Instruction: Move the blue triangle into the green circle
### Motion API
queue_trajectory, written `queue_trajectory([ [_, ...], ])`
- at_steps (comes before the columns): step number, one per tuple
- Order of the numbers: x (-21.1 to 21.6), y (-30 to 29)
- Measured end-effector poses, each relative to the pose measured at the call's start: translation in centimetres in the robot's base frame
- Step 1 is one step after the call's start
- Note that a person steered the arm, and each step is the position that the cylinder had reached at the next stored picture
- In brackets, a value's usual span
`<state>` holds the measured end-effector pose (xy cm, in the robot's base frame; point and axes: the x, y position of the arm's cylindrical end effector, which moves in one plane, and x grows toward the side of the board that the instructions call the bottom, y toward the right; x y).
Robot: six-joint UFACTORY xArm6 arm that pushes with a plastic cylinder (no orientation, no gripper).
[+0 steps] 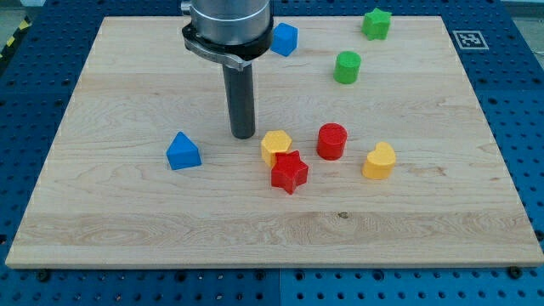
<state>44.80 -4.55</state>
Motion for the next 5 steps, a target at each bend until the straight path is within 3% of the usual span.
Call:
queue_trajectory([
  [2,3.4,-15.7],
  [5,6.9,-15.1],
])
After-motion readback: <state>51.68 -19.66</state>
